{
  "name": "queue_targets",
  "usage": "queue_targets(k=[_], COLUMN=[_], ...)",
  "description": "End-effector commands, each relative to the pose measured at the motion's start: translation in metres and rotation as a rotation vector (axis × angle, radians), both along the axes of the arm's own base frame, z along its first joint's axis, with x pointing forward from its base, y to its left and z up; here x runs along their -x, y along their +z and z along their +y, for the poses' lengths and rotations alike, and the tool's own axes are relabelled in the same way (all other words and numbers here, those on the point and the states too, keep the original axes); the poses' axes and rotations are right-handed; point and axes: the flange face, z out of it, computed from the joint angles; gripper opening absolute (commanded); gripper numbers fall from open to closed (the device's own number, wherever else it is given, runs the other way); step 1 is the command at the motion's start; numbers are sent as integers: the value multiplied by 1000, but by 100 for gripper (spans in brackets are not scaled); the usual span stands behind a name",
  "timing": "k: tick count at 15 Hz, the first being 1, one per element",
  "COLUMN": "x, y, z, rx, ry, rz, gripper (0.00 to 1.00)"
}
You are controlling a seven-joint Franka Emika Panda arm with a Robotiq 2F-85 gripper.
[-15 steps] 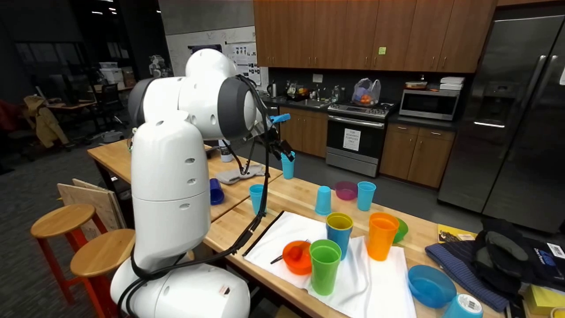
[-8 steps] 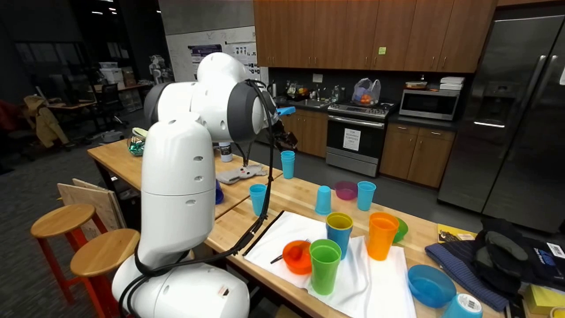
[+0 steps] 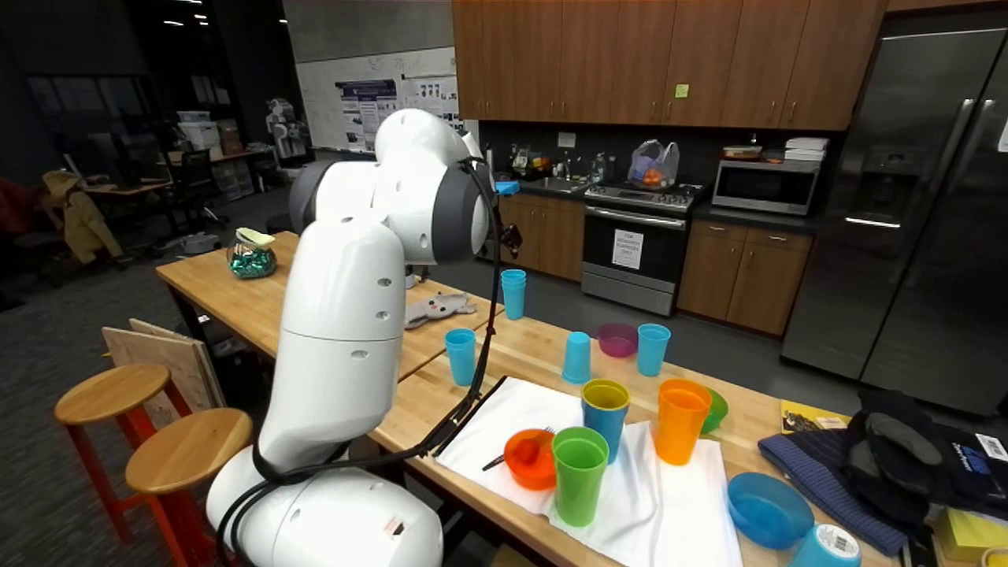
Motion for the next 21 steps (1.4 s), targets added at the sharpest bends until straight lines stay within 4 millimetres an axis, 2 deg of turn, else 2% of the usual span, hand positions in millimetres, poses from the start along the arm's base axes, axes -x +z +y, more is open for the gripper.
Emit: queue_targets(k=[1,4,12,16,21], x=[-13,-23,-50,-65,-79], y=[-6,-13,-12,-7,-16], z=[14,9,-28,-26,-14], rx=[-37,-19,10,-16,-60], ry=[59,81,28,-2,3], rz=[5,10,22,7,9], gripper=[100,100,100,100,100])
